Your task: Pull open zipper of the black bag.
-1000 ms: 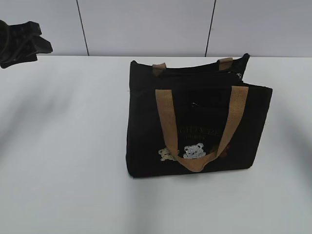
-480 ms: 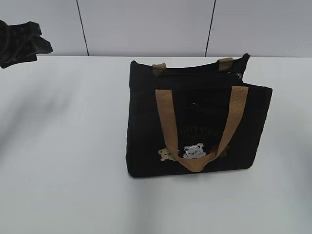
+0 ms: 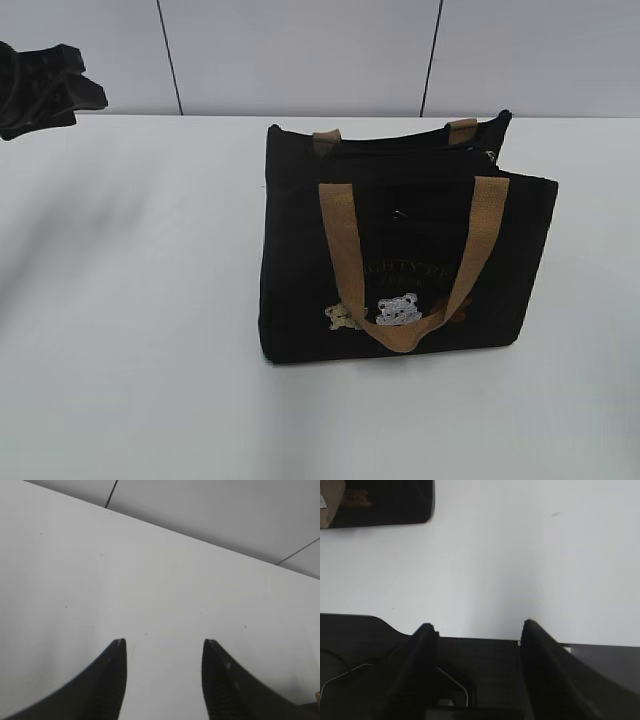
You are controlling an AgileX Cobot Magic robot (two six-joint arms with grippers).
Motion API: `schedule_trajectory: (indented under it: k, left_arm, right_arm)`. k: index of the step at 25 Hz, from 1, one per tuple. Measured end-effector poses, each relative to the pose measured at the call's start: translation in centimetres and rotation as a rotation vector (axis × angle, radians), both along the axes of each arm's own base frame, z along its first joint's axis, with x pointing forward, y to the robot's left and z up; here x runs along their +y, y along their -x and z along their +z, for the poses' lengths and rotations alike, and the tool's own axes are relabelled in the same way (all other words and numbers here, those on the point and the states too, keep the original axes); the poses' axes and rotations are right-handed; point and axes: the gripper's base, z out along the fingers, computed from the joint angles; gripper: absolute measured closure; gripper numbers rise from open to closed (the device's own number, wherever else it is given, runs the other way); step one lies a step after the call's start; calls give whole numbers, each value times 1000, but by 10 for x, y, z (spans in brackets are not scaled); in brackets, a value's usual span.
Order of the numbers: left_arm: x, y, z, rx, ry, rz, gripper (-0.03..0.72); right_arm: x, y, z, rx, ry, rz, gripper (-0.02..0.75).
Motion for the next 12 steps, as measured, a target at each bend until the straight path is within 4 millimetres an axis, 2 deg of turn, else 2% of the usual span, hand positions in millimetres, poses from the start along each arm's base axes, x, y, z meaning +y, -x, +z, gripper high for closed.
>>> schedule_trajectory:
  k: [7,12]
  left_arm:
    - [0,0,0,0,0,-1,320]
    - [0,0,1,-2,1,-5,320]
  right_arm:
    - [2,48,-27,-231,25,24,328]
    - [3,53,-28,-264,28,37,328]
